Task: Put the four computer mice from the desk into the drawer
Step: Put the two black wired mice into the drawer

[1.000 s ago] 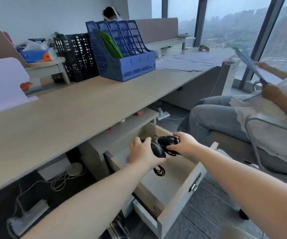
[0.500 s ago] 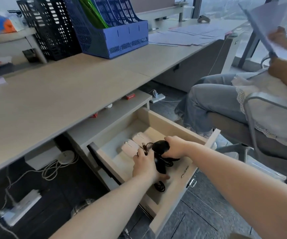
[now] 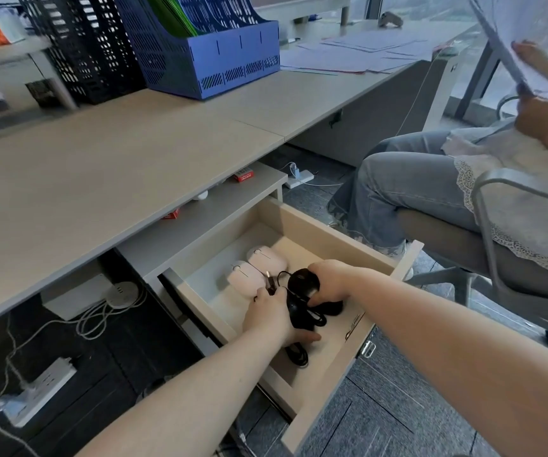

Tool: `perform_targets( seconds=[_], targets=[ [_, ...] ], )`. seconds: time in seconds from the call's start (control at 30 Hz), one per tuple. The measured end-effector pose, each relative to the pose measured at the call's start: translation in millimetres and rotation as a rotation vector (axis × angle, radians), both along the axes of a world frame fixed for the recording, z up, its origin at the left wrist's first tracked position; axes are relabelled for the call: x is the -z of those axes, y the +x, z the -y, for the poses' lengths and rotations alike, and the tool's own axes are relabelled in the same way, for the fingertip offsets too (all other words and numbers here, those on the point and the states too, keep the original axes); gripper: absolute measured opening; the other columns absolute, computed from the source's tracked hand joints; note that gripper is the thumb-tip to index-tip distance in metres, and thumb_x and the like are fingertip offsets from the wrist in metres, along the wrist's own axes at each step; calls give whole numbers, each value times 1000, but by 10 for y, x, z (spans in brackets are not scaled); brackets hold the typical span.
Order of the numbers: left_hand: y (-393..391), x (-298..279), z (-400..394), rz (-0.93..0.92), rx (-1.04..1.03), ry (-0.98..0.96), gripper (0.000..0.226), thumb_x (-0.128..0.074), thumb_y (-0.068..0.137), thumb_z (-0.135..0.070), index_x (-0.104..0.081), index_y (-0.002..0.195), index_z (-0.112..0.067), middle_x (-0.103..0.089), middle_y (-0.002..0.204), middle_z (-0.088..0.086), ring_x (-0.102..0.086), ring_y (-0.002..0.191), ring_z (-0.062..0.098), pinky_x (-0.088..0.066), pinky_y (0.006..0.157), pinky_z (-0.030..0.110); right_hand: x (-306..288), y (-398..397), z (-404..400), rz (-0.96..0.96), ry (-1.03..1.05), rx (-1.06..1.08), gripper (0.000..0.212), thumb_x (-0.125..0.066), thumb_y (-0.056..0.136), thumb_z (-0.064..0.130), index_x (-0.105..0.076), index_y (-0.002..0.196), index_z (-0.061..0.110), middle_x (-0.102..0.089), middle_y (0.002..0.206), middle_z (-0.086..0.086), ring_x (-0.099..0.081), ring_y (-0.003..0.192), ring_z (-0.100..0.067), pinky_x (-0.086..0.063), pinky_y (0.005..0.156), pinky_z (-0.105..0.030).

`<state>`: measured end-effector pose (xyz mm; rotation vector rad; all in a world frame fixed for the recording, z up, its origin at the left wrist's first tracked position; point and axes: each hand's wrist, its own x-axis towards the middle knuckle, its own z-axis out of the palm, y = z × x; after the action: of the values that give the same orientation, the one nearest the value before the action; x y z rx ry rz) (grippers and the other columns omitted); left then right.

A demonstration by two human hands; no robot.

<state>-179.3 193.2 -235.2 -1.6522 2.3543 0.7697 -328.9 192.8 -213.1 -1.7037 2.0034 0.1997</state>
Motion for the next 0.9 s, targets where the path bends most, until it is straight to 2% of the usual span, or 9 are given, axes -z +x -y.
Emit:
perform_targets(
  seconds=[0.1,0.27,0.57,0.63,0.77,0.83,0.9],
  targets=[
    [5,2,14,12,6,23,92,-77,50,-64,-42,123,-19,-45,123,10,-52,112,31,-46,90,39,18,-6,7,-5,-14,-5,72,-72,77,43,-46,133,6,-55,132,-12,-52,120,-31,-46,98,-38],
    [-27,9,-14,6,-6,17,99,-78,54,-60,-33,131,-19,-40,126,11,-54,112,32,-48,88,41,57,-15,22,-2,-25,-7,68,-69,79,43,-46,133,7,-55,132,-12,-52,120,-31,-45,98,-38],
    [-36,9,7,83,27,-33,112,-72,51,-70,-18,141,-30,-42,128,8,-54,114,30,-48,84,42,78,-27,4,15,-28,6,68,-68,80,42,-44,135,11,-56,132,-11,-53,119,-31,-45,99,-39],
    [-22,-2,0,117,37,-53,112,-69,50,-74,-20,141,-30,-44,127,8,-55,113,30,-48,83,41,59,-17,-11,17,-39,11,64,-65,82,43,-46,134,12,-57,131,-10,-54,119,-31,-46,99,-40],
    [39,-122,12,116,76,-143,96,-66,54,-74,-34,130,-25,-47,122,5,-56,106,30,-46,70,37,-81,23,-95,-16,-174,140,44,-50,92,40,-54,125,12,-60,124,-11,-56,113,-31,-51,93,-43],
    [81,-261,63,63,116,-278,76,-61,66,-69,-44,121,-19,-50,118,7,-53,105,31,-42,67,36,-215,14,-184,-71,-336,261,31,-46,92,31,-59,112,12,-63,115,-10,-59,104,-30,-53,82,-39],
    [119,-496,137,-7,147,-406,51,-54,80,-58,-52,107,-15,-55,112,8,-54,101,31,-40,67,36,-388,-32,-325,-160,-431,392,16,-44,89,19,-55,100,14,-61,108,-10,-57,101,-30,-46,73,-36]
  ],
)
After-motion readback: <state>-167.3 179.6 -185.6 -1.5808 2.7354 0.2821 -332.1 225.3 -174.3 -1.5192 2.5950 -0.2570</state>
